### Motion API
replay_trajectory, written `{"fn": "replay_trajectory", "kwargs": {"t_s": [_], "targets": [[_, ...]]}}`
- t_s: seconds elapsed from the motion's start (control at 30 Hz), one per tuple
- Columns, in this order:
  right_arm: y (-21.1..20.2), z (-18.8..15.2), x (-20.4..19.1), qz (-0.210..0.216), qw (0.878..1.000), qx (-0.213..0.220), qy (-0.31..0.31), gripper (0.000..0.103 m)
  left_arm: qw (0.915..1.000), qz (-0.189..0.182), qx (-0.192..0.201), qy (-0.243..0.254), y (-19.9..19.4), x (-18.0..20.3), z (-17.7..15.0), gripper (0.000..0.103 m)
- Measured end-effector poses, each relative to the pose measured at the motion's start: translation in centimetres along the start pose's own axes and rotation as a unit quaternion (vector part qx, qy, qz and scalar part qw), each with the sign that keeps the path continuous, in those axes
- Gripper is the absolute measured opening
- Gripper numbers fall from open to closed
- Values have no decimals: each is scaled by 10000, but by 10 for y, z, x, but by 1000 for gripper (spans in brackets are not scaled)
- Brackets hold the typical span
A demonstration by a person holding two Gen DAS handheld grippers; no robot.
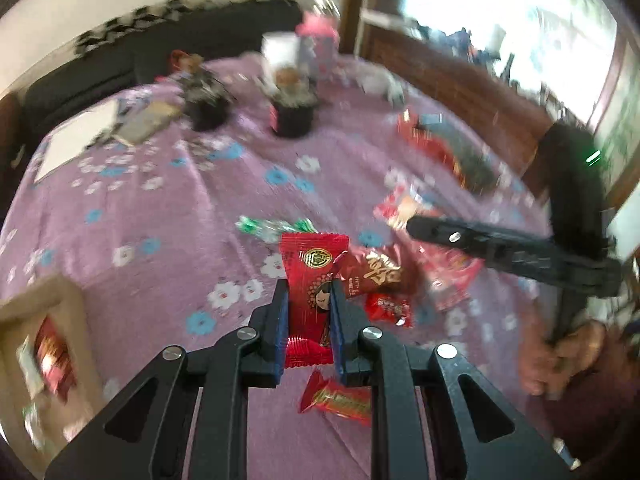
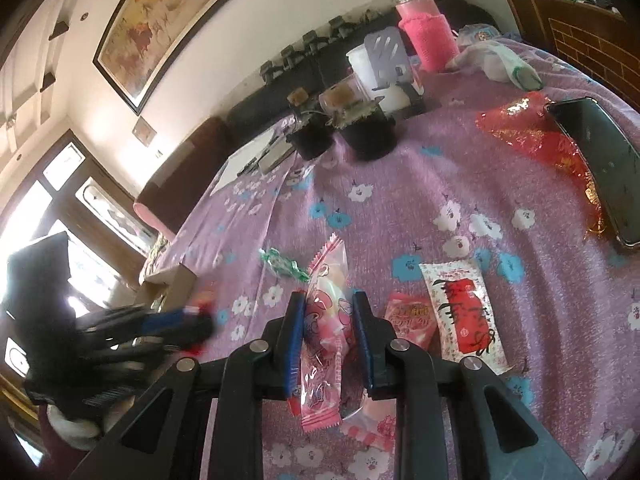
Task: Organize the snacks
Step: 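Grasp a red packet with the left tool while the right tool holds the pink bar, then carry both snacks to the cardboard tray and open both tools to release them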
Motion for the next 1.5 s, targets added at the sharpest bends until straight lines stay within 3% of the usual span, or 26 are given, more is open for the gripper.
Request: {"fn": "replay_trajectory", "kwargs": {"t_s": [0.2,0.3,0.47,0.53,0.63,0.77,0.87,1.07,1.3,1.5], "targets": [[4,-3,3,-55,10000,-38,16,25,9954,33,752,-591,-82,-35,-18,15],[6,-9,0,-196,9998,-57,-72,25,9894,397,1057,-912,-116,-70,-38,15],[10,-15,-21,-366,9987,-161,-305,25,9769,746,1177,-1619,-151,-135,-82,16],[8,-18,-42,-242,9988,-195,-374,25,9699,898,1151,-1948,-157,-164,-100,16],[10,-23,-87,56,9976,-306,-612,24,9610,1220,1021,-2264,-156,-196,-123,16],[25,-36,-167,405,9896,-571,-1258,24,9540,1277,880,-2565,-145,-219,-139,16],[50,-54,-229,766,9790,-947,-1634,24,9509,1327,720,-2702,-136,-230,-143,16],[105,-95,-308,979,9590,-1537,-2170,24,9419,1517,248,-2987,-114,-258,-151,16],[149,-125,-346,838,9438,-1967,-2520,24,9364,1498,143,-3170,-104,-273,-153,16],[162,-122,-346,632,9447,-1878,-2613,27,9286,1279,367,-3463,-118,-277,-155,21]]}}
Point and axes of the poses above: each gripper's, at about its wrist camera, not at the fingertips, and y roughly the way its jaws point, x to its right, z to its top, the point moved 8 cm from there along y, roughly the way its jaws point, and after that the axes turned 6 degrees about -y, right-handed, at the moved point
